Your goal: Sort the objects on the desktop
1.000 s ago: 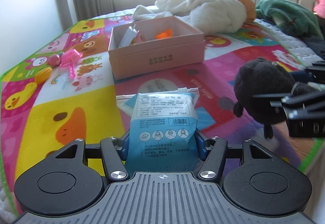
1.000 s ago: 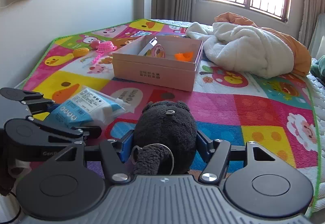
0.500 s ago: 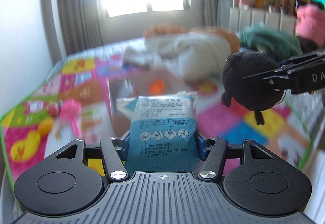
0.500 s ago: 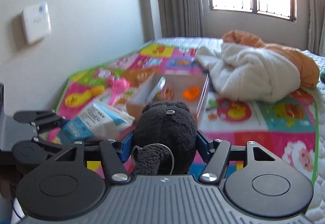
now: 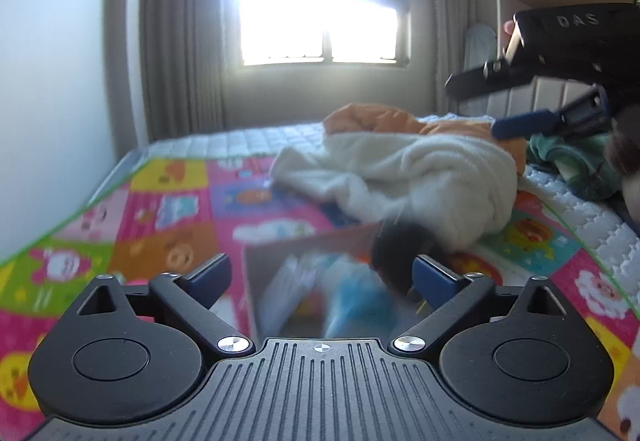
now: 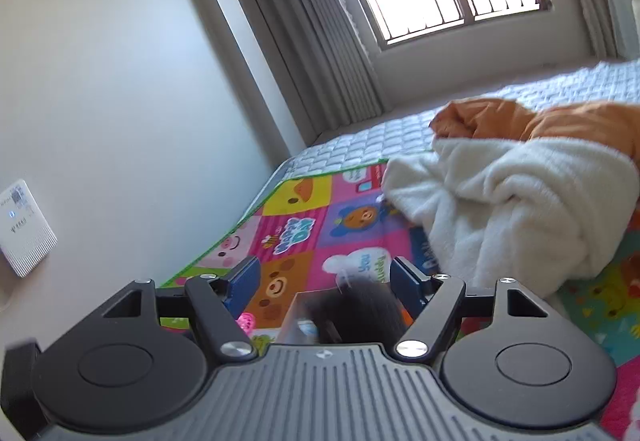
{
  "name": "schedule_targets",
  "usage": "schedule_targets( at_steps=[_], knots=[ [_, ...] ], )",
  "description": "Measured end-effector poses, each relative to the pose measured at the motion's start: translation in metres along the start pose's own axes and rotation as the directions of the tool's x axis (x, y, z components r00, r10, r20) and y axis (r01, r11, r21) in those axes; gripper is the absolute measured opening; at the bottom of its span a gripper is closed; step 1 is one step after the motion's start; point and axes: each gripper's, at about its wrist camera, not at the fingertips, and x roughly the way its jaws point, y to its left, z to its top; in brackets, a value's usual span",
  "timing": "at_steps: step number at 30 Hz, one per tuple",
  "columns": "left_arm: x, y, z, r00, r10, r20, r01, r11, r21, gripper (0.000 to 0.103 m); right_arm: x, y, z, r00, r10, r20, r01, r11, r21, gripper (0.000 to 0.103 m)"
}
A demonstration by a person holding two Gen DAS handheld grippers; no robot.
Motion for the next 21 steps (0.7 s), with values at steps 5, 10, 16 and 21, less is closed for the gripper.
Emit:
schedule_targets(
  at_steps=[5,10,16,21],
  knots=[
    [-0.014,0.043,-0.056,0.984,0.122,-0.13,-0.138,0.982,-0.126,0.103,0.021,-0.006,-0.016,0.997,-0.074,-0.022,0.073,0.997,-0.03,0.073],
    [-0.02,0.083,-0.092,0.962,0.195,-0.19,-0.241,0.934,-0.263,0.103,0.062,0.037,-0.045,0.991,-0.089,-0.098,0.074,0.986,-0.148,0.073],
    [-0.03,0.118,-0.123,0.944,0.279,-0.174,-0.326,0.866,-0.379,0.103,0.147,0.15,-0.093,0.974,-0.042,-0.221,-0.061,0.898,-0.437,0.072],
    [-0.021,0.125,-0.139,0.953,0.25,-0.169,-0.298,0.866,-0.402,0.103,0.253,0.201,-0.114,0.934,-0.079,-0.349,-0.081,0.903,-0.422,0.073]
  ],
)
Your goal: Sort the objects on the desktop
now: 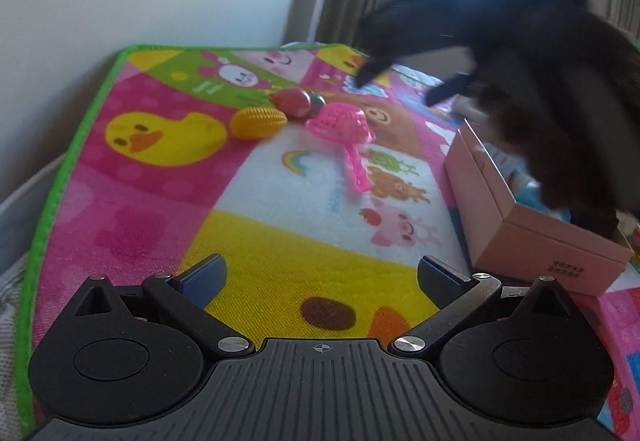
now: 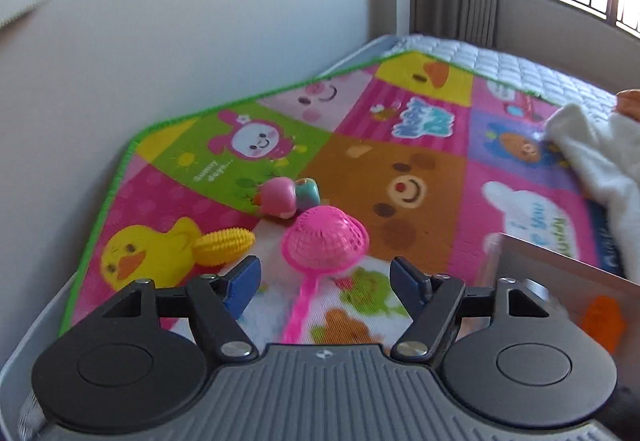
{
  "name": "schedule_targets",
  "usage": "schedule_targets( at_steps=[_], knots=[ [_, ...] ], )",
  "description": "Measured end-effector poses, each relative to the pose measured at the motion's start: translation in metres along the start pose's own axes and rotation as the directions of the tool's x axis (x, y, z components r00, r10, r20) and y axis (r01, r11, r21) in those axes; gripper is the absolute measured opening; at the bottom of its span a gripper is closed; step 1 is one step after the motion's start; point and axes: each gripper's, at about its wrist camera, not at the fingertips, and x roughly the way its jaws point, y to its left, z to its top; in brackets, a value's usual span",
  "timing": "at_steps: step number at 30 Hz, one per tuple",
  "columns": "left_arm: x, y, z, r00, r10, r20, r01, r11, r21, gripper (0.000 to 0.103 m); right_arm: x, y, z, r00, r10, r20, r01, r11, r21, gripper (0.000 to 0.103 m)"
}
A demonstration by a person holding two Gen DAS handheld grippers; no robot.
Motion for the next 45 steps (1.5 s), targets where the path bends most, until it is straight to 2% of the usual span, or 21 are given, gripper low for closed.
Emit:
schedule_targets(
  at_steps=[2,4,7,9,10,12,14,16,18,19,21,26,29,34,36,38,40,42,45],
  knots=[
    [0.0,0.001,-0.003,1.0,-0.01,0.007,0.01,1.0,-0.003,0.103,0.035,0.001,0.013,0.999,-0.028,-0.021,0.029,1.0,0.01,0.078],
    [-0.002,0.0,-0.005,1.0,-0.019,0.017,0.019,1.0,0.008,0.103,0.067,-0.002,0.022,0.997,-0.063,-0.047,0.065,0.997,0.04,0.078],
    [-0.003,-0.001,-0.007,0.999,-0.033,0.015,0.033,0.999,0.018,0.103,0.108,-0.016,0.026,0.991,-0.014,-0.134,0.038,0.982,0.183,0.08],
    [-0.002,0.004,-0.008,0.999,-0.052,0.008,0.052,0.999,-0.005,0.103,0.125,-0.017,0.026,0.986,0.012,-0.164,0.028,0.971,0.237,0.08],
    [-0.002,0.007,-0.008,0.998,-0.061,0.006,0.061,0.998,-0.017,0.103,0.129,-0.012,0.025,0.986,-0.012,-0.169,0.049,0.974,0.219,0.075],
    [-0.002,0.009,-0.008,0.997,-0.071,0.009,0.071,0.997,-0.031,0.103,0.129,0.005,0.021,0.982,-0.061,-0.177,0.08,0.991,0.107,0.074],
    [-0.005,0.011,-0.007,0.997,-0.074,0.0,0.073,0.997,-0.037,0.103,0.117,0.016,0.013,0.98,-0.052,-0.192,0.058,0.998,0.028,0.074],
    [-0.015,0.016,0.001,0.994,-0.109,-0.024,0.108,0.993,-0.046,0.103,0.099,0.019,-0.001,0.975,-0.006,-0.223,0.01,1.0,0.016,0.074],
    [-0.036,0.023,0.012,0.988,-0.154,0.012,0.155,0.987,-0.039,0.103,0.077,0.022,-0.018,0.971,0.03,-0.237,-0.035,0.999,-0.015,0.074],
    [-0.048,0.025,0.016,0.987,-0.155,0.029,0.156,0.987,-0.026,0.103,0.065,0.024,-0.028,0.969,0.051,-0.243,-0.061,0.998,-0.032,0.074],
    [-0.066,0.031,0.017,0.991,-0.127,0.043,0.127,0.992,0.008,0.103,0.044,0.026,-0.048,0.962,0.087,-0.26,-0.101,0.994,-0.041,0.074],
    [-0.083,0.037,0.003,0.998,-0.036,-0.061,0.04,0.997,0.071,0.103,-0.015,0.027,-0.101,0.951,0.13,-0.282,-0.161,0.983,-0.089,0.074],
    [-0.084,0.035,-0.001,0.997,-0.003,-0.079,0.01,0.997,0.081,0.103,-0.051,0.017,-0.136,0.953,0.113,-0.28,-0.154,0.98,-0.128,0.074],
    [-0.072,0.018,0.002,0.996,0.048,-0.07,-0.041,0.995,0.094,0.103,-0.104,-0.011,-0.177,0.972,0.012,-0.233,-0.067,0.971,-0.232,0.074],
    [-0.064,0.01,0.008,0.998,0.043,-0.054,-0.037,0.993,0.108,0.103,-0.122,-0.024,-0.189,0.98,-0.065,-0.19,0.006,0.956,-0.295,0.074],
    [-0.051,0.002,0.021,0.998,0.054,-0.008,-0.053,0.988,0.143,0.103,-0.137,-0.04,-0.201,0.977,-0.166,-0.133,0.113,0.934,-0.338,0.074],
    [-0.031,-0.005,0.04,0.997,0.064,0.041,-0.07,0.981,0.183,0.103,-0.152,-0.058,-0.211,0.973,-0.215,-0.084,0.182,0.937,-0.298,0.075],
    [-0.005,-0.006,0.061,0.994,0.077,0.074,-0.091,0.976,0.198,0.103,-0.169,-0.073,-0.22,0.977,-0.213,-0.013,0.205,0.953,-0.223,0.078],
    [0.047,-0.006,0.088,0.986,0.15,0.068,-0.162,0.959,0.233,0.103,-0.186,-0.086,-0.236,0.964,-0.239,0.117,0.252,0.962,-0.108,0.084]
  ],
)
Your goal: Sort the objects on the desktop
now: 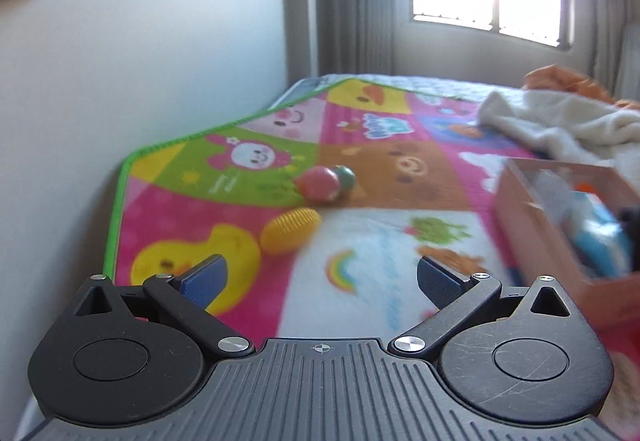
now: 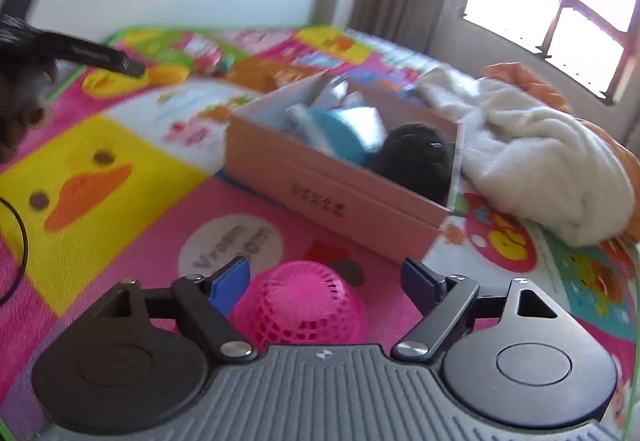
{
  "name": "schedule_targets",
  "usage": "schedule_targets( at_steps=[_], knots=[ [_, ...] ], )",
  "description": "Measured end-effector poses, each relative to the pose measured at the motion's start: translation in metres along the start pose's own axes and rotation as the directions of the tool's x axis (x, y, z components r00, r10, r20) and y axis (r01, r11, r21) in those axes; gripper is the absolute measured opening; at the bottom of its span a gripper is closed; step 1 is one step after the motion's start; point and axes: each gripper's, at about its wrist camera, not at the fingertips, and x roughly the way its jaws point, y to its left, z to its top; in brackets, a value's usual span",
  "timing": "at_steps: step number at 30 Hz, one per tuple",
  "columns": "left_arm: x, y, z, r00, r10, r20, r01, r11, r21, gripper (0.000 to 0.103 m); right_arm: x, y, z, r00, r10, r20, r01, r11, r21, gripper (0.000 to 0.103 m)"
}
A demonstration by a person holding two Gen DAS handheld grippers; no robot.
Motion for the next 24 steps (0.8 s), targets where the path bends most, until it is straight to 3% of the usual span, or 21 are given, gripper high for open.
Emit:
schedule_targets(
  at_steps=[3,6,8,10,11,12,14,18,20,22,24],
  knots=[
    [0.05,-0.001,0.013,0.998,0.057,-0.019,-0.056,0.998,0.04,0.103,0.0,-0.014,-0.014,0.998,-0.037,0.044,0.03,0.99,0.135,0.084],
    [0.093,-0.003,0.019,0.99,0.13,-0.064,-0.124,0.988,0.087,0.103,0.005,-0.025,-0.024,0.999,0.0,0.041,-0.013,0.948,0.317,0.084],
    [0.113,-0.001,0.019,0.979,0.182,-0.092,-0.172,0.98,0.104,0.099,0.009,-0.023,-0.025,0.999,0.015,0.045,-0.029,0.941,0.338,0.084],
    [0.125,0.003,0.019,0.978,0.157,-0.137,-0.144,0.985,0.099,0.057,0.014,-0.016,-0.022,0.998,0.017,0.053,-0.033,0.949,0.315,0.084],
    [0.125,0.005,0.02,0.981,0.129,-0.144,-0.118,0.99,0.082,0.051,0.014,-0.013,-0.02,0.998,0.009,0.065,-0.028,0.954,0.3,0.084],
    [0.121,0.004,0.021,0.983,0.117,-0.142,-0.106,0.991,0.08,0.038,0.014,-0.011,-0.019,0.997,-0.002,0.077,-0.02,0.959,0.284,0.084],
    [0.112,-0.005,0.022,0.986,0.091,-0.14,-0.073,0.99,0.124,0.035,0.014,-0.012,-0.015,0.995,-0.029,0.099,0.001,0.962,0.274,0.084],
    [0.058,-0.03,0.019,0.994,-0.057,-0.094,0.075,0.978,0.192,0.035,0.015,-0.023,-0.008,0.991,-0.082,0.11,0.04,0.938,0.344,0.084],
    [0.018,-0.044,0.013,0.981,-0.181,-0.066,0.191,0.954,0.23,0.035,0.015,-0.027,-0.007,0.988,-0.103,0.117,0.053,0.928,0.368,0.084],
    [-0.023,-0.06,0.006,0.945,-0.325,-0.044,0.324,0.904,0.28,0.035,0.014,-0.029,-0.007,0.985,-0.127,0.121,0.074,0.925,0.372,0.084],
    [-0.051,-0.079,-0.001,0.896,-0.442,-0.05,0.433,0.842,0.321,0.038,0.013,-0.029,-0.008,0.983,-0.137,0.12,0.083,0.925,0.37,0.085]
  ],
)
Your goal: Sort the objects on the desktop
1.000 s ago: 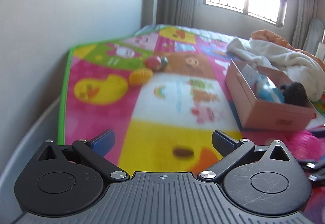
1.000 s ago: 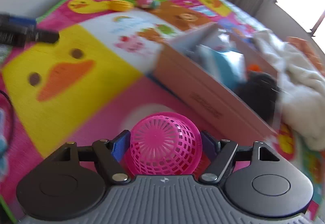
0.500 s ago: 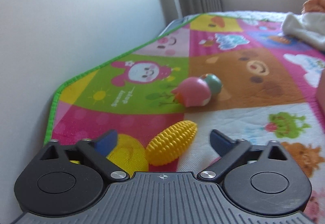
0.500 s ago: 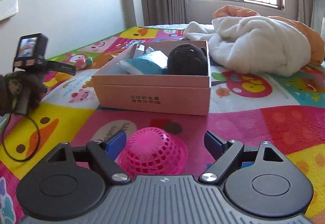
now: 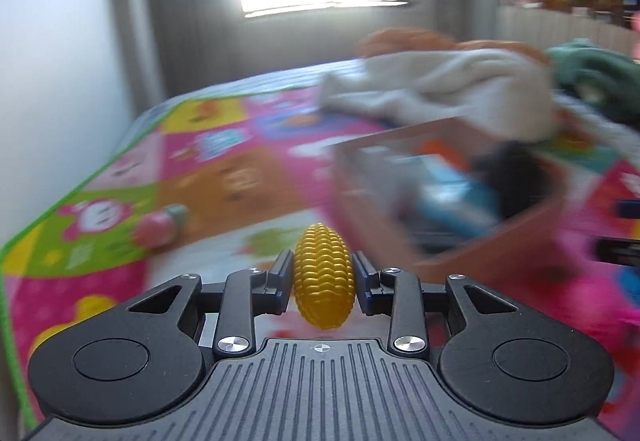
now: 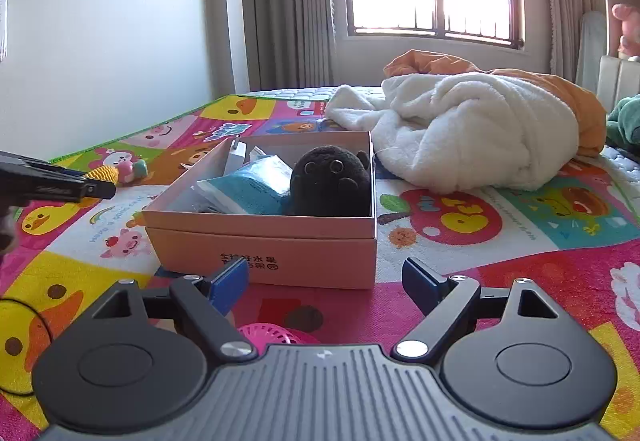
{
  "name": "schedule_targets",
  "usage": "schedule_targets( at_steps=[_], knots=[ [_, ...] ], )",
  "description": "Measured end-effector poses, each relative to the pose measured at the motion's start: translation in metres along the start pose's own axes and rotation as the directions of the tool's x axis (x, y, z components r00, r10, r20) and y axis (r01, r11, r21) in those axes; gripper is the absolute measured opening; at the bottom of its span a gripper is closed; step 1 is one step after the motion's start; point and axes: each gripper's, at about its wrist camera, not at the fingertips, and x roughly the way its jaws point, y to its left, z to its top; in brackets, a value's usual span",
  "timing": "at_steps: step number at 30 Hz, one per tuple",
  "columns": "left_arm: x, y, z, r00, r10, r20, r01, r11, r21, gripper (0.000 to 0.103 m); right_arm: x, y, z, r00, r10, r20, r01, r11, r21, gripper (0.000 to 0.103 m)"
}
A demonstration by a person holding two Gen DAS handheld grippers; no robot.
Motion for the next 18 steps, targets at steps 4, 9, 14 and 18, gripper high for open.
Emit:
schedule_targets(
  at_steps=[4,9,14,18],
  knots=[
    [0.005,-0.038,0.003,0.995,-0.097,0.03,0.094,0.992,0.083,0.075,-0.004,-0.001,-0.005,1.0,-0.028,-0.002,0.028,1.0,-0.008,0.085],
    [0.024,0.013,0.019,0.998,0.035,0.052,-0.031,0.997,-0.074,0.098,-0.004,-0.009,-0.019,0.996,-0.083,0.026,0.083,0.996,-0.01,0.093],
    [0.085,0.109,0.025,0.944,0.307,-0.123,-0.329,0.905,-0.271,0.098,0.01,-0.018,-0.029,0.998,-0.07,0.002,0.07,0.997,0.043,0.094],
    [0.148,0.16,0.021,0.862,0.441,-0.248,-0.5,0.82,-0.28,0.097,0.014,-0.025,-0.031,0.998,-0.064,-0.02,0.065,0.994,0.088,0.095]
  ],
)
